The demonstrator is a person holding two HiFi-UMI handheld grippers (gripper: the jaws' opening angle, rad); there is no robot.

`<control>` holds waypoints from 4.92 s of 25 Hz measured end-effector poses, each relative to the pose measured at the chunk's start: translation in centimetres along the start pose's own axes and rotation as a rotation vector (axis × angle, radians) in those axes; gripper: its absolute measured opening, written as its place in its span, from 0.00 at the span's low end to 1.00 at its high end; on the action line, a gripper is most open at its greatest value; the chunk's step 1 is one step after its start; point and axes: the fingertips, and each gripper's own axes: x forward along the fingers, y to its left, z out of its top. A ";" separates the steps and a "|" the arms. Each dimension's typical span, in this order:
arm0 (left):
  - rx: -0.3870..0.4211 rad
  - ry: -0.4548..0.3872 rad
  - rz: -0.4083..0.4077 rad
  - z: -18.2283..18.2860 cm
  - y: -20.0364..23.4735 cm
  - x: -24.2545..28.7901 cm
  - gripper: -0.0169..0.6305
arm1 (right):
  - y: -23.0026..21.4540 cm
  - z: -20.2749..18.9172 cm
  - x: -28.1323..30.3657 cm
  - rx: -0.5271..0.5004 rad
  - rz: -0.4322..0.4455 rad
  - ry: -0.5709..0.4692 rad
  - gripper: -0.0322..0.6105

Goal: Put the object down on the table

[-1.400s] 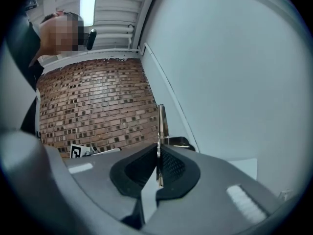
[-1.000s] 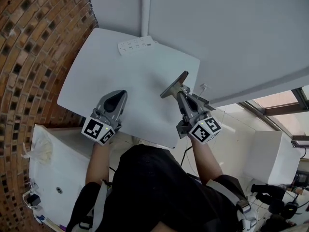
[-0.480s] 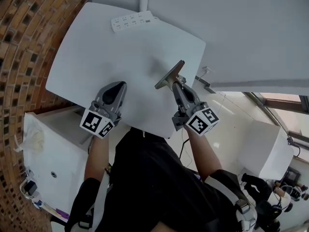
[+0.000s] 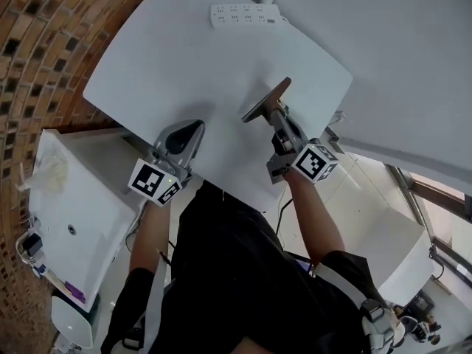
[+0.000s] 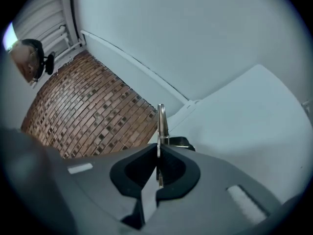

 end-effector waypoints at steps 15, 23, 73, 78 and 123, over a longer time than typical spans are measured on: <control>-0.034 0.018 0.115 -2.2 2.1 -3.7 0.02 | -1.5 -5.3 9.5 0.371 -0.033 0.177 0.06; -0.037 0.021 0.138 -2.5 2.3 -4.8 0.02 | -3.0 -7.4 10.5 0.487 -0.137 0.202 0.06; 0.024 -0.116 -0.181 3.8 -4.4 -3.2 0.02 | 10.7 -0.5 -14.1 -0.462 -0.032 -0.201 0.05; -0.010 -0.162 -0.165 4.1 -8.8 -4.9 0.02 | 12.2 -1.3 -18.8 -0.516 0.021 -0.208 0.05; 0.159 -0.259 -0.170 7.9 -18.5 -20.8 0.02 | 22.5 -5.9 -33.3 -0.703 -0.059 -0.445 0.05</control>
